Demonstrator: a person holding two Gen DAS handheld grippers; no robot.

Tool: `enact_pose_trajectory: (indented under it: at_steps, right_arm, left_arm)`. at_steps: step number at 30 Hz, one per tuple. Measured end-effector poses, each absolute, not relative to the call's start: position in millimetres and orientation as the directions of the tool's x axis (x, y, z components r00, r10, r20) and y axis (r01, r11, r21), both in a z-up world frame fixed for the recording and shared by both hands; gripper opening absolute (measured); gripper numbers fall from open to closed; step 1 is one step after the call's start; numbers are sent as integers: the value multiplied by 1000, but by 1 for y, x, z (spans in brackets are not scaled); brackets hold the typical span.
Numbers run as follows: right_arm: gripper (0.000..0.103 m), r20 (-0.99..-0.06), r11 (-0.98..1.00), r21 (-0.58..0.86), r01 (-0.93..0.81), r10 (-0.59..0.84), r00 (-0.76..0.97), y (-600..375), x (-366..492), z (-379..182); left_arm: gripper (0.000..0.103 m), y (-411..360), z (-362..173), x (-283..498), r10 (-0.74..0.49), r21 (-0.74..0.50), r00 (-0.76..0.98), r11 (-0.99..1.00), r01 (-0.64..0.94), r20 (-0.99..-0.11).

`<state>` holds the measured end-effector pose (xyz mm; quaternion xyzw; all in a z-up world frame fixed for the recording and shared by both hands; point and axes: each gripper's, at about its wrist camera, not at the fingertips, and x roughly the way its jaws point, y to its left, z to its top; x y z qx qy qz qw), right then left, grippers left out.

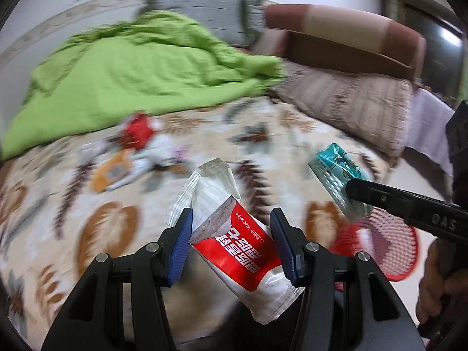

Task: Collect trash
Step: 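Carry both packets to the red wastebasket and release them from both tools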

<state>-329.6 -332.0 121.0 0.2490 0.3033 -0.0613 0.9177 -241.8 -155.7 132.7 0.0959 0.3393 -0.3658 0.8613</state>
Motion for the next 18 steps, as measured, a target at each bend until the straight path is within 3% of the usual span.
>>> enact_pose_trajectory:
  at_steps: [8, 14, 18]
  right_arm:
    - [34, -635, 760, 416, 500, -152, 758, -408, -408, 115]
    - [36, -673, 680, 426, 597, -203, 711, -444, -445, 100]
    - [47, -690, 649, 419, 635, -227, 687, -456, -457, 95]
  left_arm:
    - [52, -244, 133, -275, -681, -188, 249, 499, 846, -689]
    - [52, -302, 123, -305, -700, -238, 98, 366, 900, -708]
    - [54, -329, 110, -319, -687, -255, 24, 302, 918, -727]
